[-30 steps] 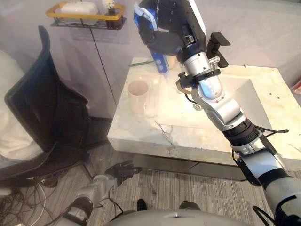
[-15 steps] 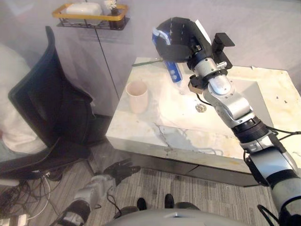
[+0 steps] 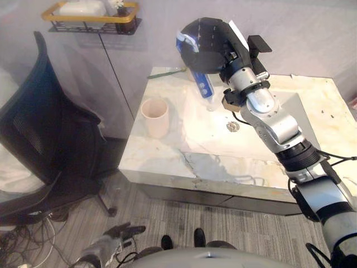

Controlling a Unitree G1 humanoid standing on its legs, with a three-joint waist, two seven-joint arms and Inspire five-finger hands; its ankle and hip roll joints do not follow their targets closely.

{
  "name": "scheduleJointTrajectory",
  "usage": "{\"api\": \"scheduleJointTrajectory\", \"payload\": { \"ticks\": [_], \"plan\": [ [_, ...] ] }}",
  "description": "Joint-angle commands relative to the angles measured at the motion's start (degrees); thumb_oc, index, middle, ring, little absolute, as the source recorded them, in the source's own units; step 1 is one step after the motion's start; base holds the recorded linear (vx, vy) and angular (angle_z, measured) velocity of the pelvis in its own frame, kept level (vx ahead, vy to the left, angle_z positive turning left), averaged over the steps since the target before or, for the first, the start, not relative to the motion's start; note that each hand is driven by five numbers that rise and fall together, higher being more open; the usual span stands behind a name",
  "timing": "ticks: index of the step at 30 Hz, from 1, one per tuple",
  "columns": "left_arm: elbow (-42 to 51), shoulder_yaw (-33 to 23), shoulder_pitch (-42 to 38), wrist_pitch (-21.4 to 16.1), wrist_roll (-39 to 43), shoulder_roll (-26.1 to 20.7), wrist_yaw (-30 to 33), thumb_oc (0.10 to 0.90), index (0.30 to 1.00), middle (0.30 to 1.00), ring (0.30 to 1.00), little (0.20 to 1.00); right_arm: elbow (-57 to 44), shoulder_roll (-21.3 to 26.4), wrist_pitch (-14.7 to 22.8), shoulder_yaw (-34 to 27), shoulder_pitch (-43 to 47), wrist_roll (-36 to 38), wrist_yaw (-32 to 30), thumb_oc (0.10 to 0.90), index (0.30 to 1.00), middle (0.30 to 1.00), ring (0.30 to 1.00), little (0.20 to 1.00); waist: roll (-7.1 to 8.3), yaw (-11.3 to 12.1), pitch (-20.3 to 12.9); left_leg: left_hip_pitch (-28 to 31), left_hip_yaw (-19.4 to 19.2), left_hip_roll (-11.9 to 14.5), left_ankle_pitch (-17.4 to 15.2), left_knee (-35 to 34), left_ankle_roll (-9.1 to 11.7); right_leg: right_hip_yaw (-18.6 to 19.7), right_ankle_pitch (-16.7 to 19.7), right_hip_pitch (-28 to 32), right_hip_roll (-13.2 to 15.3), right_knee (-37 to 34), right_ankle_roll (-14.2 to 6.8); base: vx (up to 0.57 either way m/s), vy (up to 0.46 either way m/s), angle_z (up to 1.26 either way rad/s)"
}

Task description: Organize the bathroom.

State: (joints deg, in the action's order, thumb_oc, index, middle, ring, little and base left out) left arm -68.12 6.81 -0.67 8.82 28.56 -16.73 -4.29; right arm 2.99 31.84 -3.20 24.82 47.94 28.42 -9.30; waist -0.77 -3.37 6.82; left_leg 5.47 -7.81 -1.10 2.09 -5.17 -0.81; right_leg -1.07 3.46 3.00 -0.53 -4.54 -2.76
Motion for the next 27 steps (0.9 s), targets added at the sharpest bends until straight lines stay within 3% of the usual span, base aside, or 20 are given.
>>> {"api": "scheduleJointTrajectory", "payload": {
  "ticks": [1,4,9,13,16,18,20,21,22,25,27],
  "plan": [
    [-5.1,2.4,-0.5,1.6,-5.2,-2.8,0.5,0.8,0.9,0.9,0.9,0.9,-5.7,0.2,8.0,-6.1,6.8,0.1,-2.3,0.4,0.3,0.3,0.3,0.3,1.79,0.8,-6.4,-0.1,-0.1,-0.5,-4.2,0.2,0.4,-0.4,1.8,-4.3,3.5,2.0,-6.9,-0.06,0.033,-0.08],
    [-6.7,3.2,0.0,3.6,-7.3,-3.1,0.7,0.8,0.9,0.9,0.9,0.9,-7.3,0.4,8.1,-6.7,6.7,-1.0,-3.2,0.4,0.3,0.3,0.3,0.3,1.81,0.4,-5.9,-0.5,-1.6,0.3,-3.9,0.2,0.6,-1.5,2.2,-6.1,3.7,3.4,-7.7,-0.11,0.008,-0.05],
    [-7.5,2.6,-0.1,4.3,-8.9,-3.8,1.1,0.8,0.9,0.9,0.9,0.9,-11.3,2.7,9.6,-9.7,5.9,-0.2,-2.5,0.4,0.3,0.3,0.3,0.3,0.71,0.1,-5.9,-3.3,-3.6,3.1,-1.6,0.2,0.0,0.2,-4.3,-5.4,2.2,15.0,-6.5,-0.23,-0.057,0.07],
    [-7.1,2.3,0.0,2.9,-9.3,-3.9,0.7,0.8,0.9,0.9,0.9,0.9,-12.2,3.5,11.5,-10.5,6.8,-3.3,-2.6,0.4,0.3,0.3,0.3,0.3,1.74,1.8,-6.4,-7.6,-2.3,2.6,-0.3,0.8,0.0,3.8,-8.0,0.0,0.7,17.5,-5.8,-0.32,-0.129,0.2],
    [-6.7,2.1,0.1,2.5,-8.8,-3.3,-0.2,0.8,0.9,0.9,0.9,0.9,-12.2,2.1,12.6,-9.3,8.9,-7.2,-3.7,0.4,0.3,0.3,0.3,0.3,3.1,4.7,-6.7,-13.0,-2.2,2.7,2.5,1.1,1.8,3.0,-11.4,6.0,-1.0,10.0,-3.6,-0.3,-0.141,0.0],
    [-6.6,1.4,-0.1,2.3,-10.4,-2.8,-0.5,0.8,0.9,0.9,0.9,0.9,-11.7,1.2,14.1,-8.2,10.9,-7.1,-4.9,0.4,0.3,0.3,0.3,0.3,3.87,5.7,-5.9,-14.7,-1.4,3.3,3.7,1.9,3.1,3.0,-10.7,6.6,-2.6,5.7,-2.1,-0.35,-0.163,0.05],
    [-6.4,1.5,-1.6,3.7,-11.3,-2.8,-0.9,0.8,0.9,0.9,0.9,0.9,-10.1,1.7,16.4,-7.2,12.7,-6.6,-6.8,0.4,0.3,0.3,0.3,0.3,4.21,5.2,-5.0,-15.5,-4.2,4.4,3.9,5.5,4.1,0.1,-9.3,5.7,-3.0,5.0,-1.1,-0.29,-0.086,0.13],
    [-6.4,1.6,-1.8,3.7,-11.8,-2.7,-1.4,0.8,0.9,0.9,0.9,0.9,-9.8,1.9,17.0,-7.1,12.8,-5.7,-6.7,0.4,0.3,0.3,0.3,0.3,4.25,5.0,-4.9,-15.7,-4.5,4.5,3.8,6.3,4.3,-0.3,-9.1,5.6,-3.0,5.1,-1.0,-0.26,-0.034,0.54],
    [-6.3,1.9,-2.3,3.3,-12.8,-2.4,-2.4,0.8,0.9,0.9,0.9,0.9,-8.3,2.7,20.1,-7.0,13.1,-4.2,-7.1,0.4,0.3,0.3,0.3,0.3,4.64,4.2,-4.5,-15.7,-6.4,5.4,2.7,9.8,4.3,-2.0,-8.8,5.5,-2.1,5.2,-0.8,-0.22,0.003,0.74],
    [-5.7,3.9,-2.9,2.2,-7.8,-1.4,0.2,0.8,0.9,0.9,0.9,0.9,-6.5,0.9,27.1,-6.6,14.1,-5.2,-12.6,0.4,0.3,0.3,0.3,0.3,5.38,3.6,-4.6,-11.6,-3.7,4.8,-2.7,14.8,3.0,-3.6,-7.9,3.4,-0.3,6.8,-0.6,-0.19,0.057,0.43],
    [-5.9,4.1,-3.1,2.4,-7.8,-0.9,0.8,0.8,0.9,0.9,0.9,0.9,-6.7,-0.6,27.1,-6.7,15.1,-7.5,-15.6,0.4,0.3,0.3,0.3,0.3,5.31,3.4,-5.0,-8.5,-3.3,5.3,-3.6,13.4,3.2,-4.5,-7.4,3.0,0.1,6.7,-0.7,-0.05,0.09,0.16]
  ]
}}
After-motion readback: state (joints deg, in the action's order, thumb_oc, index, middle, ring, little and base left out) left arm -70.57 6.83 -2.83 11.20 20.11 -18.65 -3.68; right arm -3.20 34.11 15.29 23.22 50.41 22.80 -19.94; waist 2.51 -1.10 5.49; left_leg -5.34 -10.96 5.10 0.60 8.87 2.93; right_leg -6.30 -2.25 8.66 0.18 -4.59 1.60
